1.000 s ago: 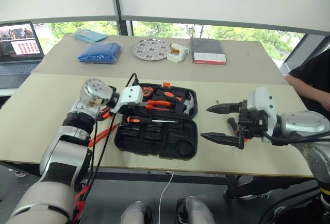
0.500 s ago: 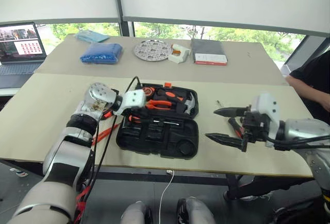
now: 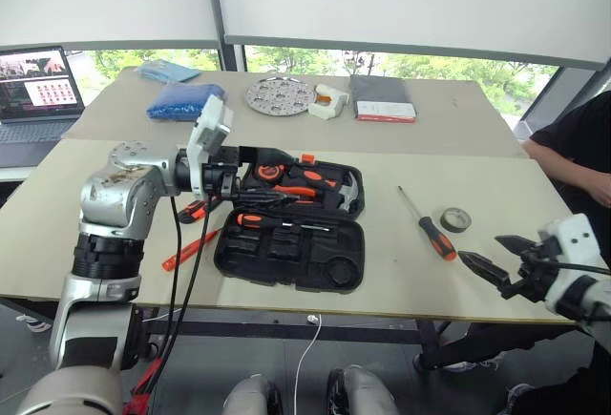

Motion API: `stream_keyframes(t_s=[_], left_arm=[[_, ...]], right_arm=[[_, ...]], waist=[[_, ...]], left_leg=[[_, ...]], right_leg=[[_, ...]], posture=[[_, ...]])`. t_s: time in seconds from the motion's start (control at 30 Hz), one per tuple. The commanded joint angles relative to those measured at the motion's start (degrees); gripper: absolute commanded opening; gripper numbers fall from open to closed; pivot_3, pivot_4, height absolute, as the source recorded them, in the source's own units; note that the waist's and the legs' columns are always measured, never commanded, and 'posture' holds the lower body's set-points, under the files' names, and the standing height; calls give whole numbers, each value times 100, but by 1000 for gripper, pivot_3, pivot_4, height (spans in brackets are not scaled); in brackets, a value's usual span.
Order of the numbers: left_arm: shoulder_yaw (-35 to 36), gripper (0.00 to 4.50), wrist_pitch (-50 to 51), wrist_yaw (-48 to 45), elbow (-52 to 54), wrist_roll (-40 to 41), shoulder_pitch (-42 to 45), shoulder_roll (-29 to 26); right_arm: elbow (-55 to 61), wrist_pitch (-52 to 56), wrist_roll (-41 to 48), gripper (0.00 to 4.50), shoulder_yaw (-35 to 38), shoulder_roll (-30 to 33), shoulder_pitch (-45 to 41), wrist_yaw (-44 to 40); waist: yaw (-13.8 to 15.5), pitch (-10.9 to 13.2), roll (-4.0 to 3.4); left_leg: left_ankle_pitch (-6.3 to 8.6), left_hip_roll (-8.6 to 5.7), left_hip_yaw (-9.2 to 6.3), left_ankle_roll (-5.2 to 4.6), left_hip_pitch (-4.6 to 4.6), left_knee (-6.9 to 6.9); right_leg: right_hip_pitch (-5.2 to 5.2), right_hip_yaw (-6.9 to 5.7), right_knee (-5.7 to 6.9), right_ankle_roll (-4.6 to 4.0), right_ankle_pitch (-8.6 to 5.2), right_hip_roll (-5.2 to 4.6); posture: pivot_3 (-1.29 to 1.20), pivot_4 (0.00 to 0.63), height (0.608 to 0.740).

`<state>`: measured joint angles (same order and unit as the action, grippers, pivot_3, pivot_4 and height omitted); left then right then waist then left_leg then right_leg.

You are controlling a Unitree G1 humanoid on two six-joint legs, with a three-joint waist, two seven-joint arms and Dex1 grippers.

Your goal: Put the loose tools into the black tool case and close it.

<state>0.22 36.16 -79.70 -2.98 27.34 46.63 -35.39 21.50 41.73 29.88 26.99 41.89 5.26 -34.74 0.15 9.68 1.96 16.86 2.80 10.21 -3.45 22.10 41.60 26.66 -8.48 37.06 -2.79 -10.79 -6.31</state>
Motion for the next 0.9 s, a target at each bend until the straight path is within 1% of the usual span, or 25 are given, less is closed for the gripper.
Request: stream_keyframes(t_s=[0.03, 0.17, 0.27, 0.3, 0.33, 0.37, 0.47, 0.53, 0.6, 0.7, 0.77, 0.83, 0.9], left_arm=[[-132, 4468, -117, -24, 287, 40, -60, -138], [-284, 4468, -349, -76, 252, -65, -77, -215], [-419, 4500, -661, -120, 201, -205, -140, -276], [-435, 4500, -724, -116, 201, -222, -170, -286], [-443, 4500, -759, -108, 199, -221, -188, -292], [-447, 4500, -802, -103, 202, -230, -226, -315], [-434, 4500, -895, -84, 190, -269, -315, -385], [-376, 4500, -949, -60, 114, -299, -361, -472], [-306, 4500, -976, -47, 12, -315, -385, -592], [-274, 4500, -976, -133, -43, -293, -450, -822], [-267, 4500, -999, -350, -42, -280, -559, -1089], [-263, 4500, -1019, -502, -26, -284, -654, -1300], [-263, 4500, -1019, -556, -3, -262, -706, -1412]], right_arm=[[-264, -171, -140, 4500, -270, -365, -419, 406], [-651, -343, -473, 4500, -821, -732, -781, 633], [-1271, -575, -799, 3733, -1098, -1108, -1167, 996], [-1393, -700, -878, 3382, -1128, -1173, -1233, 1034], [-1453, -793, -922, 3142, -1137, -1199, -1261, 1034], [-1473, -937, -914, 2681, -1085, -1266, -1300, 1053], [-1339, -1054, -767, 1682, -964, -1338, -1322, 1001], [-1055, -993, -654, 1045, -949, -1196, -1245, 801], [-763, -920, -467, 1020, -855, -1034, -1328, 610], [-457, -649, 75, 1020, -819, -864, -1759, 280], [-255, -502, 203, 1020, -1402, -496, -2157, -428], [-224, -485, 75, 1020, -2133, -239, -2612, -1036], [-360, -467, -67, 1020, -2636, -187, -2987, -1292]], waist=[[-15, -1, -6], [-26, -3, -13], [-35, -4, -14], [-37, -4, -18], [-37, -4, -22], [-34, -5, -23], [-34, -5, -23], [-38, -4, -24], [-39, 0, -32], [-97, 3, -37], [-107, 3, -37], [-160, 7, -42], [-153, 7, -40]], left_leg=[[-2, 0, -2, 1, -1, -2], [-18, 0, -5, -13, 3, -10], [-21, -3, -5, -9, 4, -14], [-21, -6, -4, -9, 6, -16], [-21, -11, -4, -9, 7, -18], [-21, -15, -4, -9, 7, -23], [-22, -17, -4, -10, 10, -23], [-22, -17, -4, -10, 9, -24], [-21, -17, -4, -9, 9, -25], [-21, -16, -5, -9, 8, -27], [-22, -15, -5, -9, 2, -32], [-23, -11, -3, -4, -4, -41], [-31, -8, -5, 7, -11, -61]], right_leg=[[0, 1, 1, 0, 0, 1], [3, 3, 1, -3, -1, 12], [2, 3, -2, -14, -8, 20], [4, 3, -2, -16, -9, 23], [6, 3, -1, -19, -10, 24], [7, 4, -2, -20, -11, 23], [6, 3, -4, -21, -12, 23], [6, 4, -4, -21, -12, 22], [7, 5, -4, -20, -12, 21], [8, 7, -5, -20, -12, 21], [8, 10, -4, -20, -12, 18], [11, 18, -5, -20, -12, 16], [11, 12, -11, -23, -14, 20]], posture=[[0, 150, 718], [0, 150, 718], [0, 150, 718], [0, 150, 718], [0, 150, 718], [0, 150, 718], [0, 150, 718], [0, 150, 718], [0, 150, 718], [0, 150, 718], [0, 150, 718], [0, 150, 718], [0, 150, 718]])
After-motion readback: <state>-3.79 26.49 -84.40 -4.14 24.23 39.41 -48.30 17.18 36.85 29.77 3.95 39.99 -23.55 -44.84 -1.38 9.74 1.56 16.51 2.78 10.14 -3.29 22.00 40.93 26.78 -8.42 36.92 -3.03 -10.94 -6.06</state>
